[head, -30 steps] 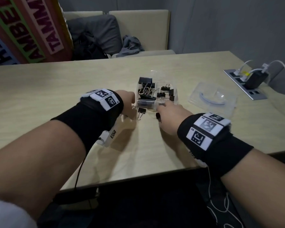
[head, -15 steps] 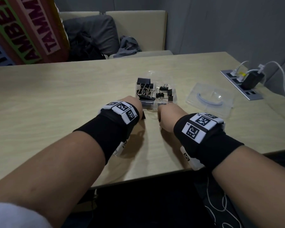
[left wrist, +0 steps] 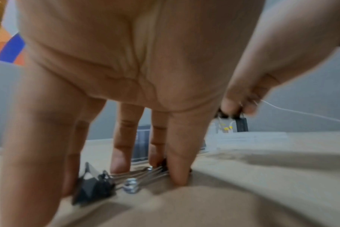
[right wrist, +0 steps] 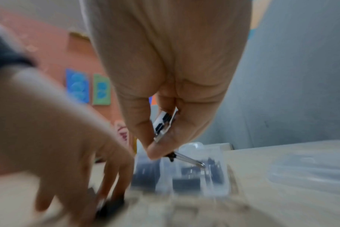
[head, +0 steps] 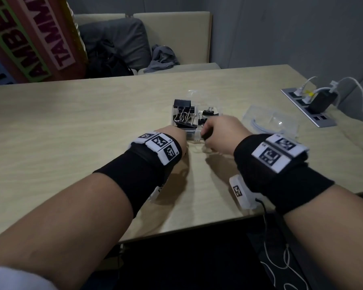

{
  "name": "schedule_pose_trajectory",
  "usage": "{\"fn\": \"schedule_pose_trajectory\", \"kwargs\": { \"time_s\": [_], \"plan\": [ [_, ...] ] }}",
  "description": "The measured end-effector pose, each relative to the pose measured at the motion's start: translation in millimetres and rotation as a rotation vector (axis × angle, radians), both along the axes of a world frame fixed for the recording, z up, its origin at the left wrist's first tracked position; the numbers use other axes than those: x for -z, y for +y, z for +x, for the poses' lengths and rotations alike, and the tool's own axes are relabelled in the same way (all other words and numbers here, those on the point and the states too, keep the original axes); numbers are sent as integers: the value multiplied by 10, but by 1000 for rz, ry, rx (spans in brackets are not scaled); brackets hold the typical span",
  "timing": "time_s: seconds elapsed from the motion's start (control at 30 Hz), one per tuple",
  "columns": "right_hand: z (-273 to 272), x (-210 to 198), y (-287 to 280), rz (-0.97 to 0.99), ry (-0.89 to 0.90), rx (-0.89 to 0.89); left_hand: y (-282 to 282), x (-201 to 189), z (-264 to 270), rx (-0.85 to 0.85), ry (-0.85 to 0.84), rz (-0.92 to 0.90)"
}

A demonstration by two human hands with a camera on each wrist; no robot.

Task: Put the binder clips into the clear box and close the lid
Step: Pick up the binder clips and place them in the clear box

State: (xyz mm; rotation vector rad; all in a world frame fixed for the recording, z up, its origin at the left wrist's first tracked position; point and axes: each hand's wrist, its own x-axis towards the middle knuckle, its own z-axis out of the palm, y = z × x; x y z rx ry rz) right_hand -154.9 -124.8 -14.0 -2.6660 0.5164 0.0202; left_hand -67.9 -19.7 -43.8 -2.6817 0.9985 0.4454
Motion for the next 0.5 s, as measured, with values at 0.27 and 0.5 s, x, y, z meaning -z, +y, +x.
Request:
{"fn": "schedule_pose_trajectory", "kwargs": {
  "time_s": [0.27, 0.5],
  "plan": [
    [368, -89, -262, 80, -137, 142, 82, 49, 1, 3, -17, -73],
    [315, 75, -316, -56, -96, 137, 166, -47, 6, 20, 62, -64]
  ]
}}
